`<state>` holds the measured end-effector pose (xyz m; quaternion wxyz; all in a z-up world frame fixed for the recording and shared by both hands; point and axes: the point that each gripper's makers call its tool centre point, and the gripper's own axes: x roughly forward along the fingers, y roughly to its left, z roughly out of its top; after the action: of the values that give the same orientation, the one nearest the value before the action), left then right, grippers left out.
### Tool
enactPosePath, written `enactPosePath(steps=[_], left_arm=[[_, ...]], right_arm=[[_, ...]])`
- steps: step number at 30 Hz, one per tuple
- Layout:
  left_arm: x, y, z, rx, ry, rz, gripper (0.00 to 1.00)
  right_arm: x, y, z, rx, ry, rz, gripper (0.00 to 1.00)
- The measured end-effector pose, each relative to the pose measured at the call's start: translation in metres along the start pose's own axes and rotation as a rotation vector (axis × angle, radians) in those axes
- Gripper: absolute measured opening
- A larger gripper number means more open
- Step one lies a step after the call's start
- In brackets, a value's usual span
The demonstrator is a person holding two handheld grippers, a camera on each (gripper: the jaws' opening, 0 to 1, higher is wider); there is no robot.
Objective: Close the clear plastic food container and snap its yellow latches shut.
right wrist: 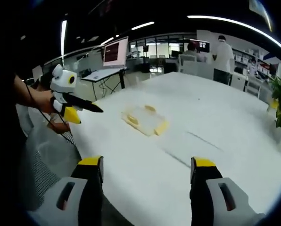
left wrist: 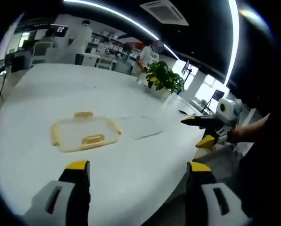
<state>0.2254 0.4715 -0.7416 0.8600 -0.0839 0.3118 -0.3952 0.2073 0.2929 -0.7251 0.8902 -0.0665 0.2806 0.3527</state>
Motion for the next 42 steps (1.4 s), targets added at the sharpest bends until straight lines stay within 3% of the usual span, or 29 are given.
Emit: enactPosePath(steps=[8,19,26,29,34,42], left_arm=[[0.004,0.034,0.007,0.048,0.044,-0.013,0.78],[0.013,0.045,0.009,0.141,0.090,-0.058,0.76],[0.014,0.063,0.013,0.166,0.101,-0.057,0.73],[0.014,0.073,0.015,0.182,0.110,-0.053,0.72],[0.014,0.091,0.020,0.198,0.130,-0.039,0.70],[0.022,0.106,0.026,0.241,0.159,-0.052,0.69]], right_arm=[[0.025,-0.003,0.017,-0.024,0.002,0.019,0.73],[0.054,-0.010,0.034,-0.063,0.008,0.044,0.75],[0.069,-0.020,0.047,-0.103,0.006,0.042,0.75],[0.077,-0.024,0.049,-0.089,-0.003,0.043,0.79],[0.090,-0.028,0.048,-0.171,0.042,0.066,0.75],[0.109,-0.028,0.053,-0.233,0.076,0.101,0.74]])
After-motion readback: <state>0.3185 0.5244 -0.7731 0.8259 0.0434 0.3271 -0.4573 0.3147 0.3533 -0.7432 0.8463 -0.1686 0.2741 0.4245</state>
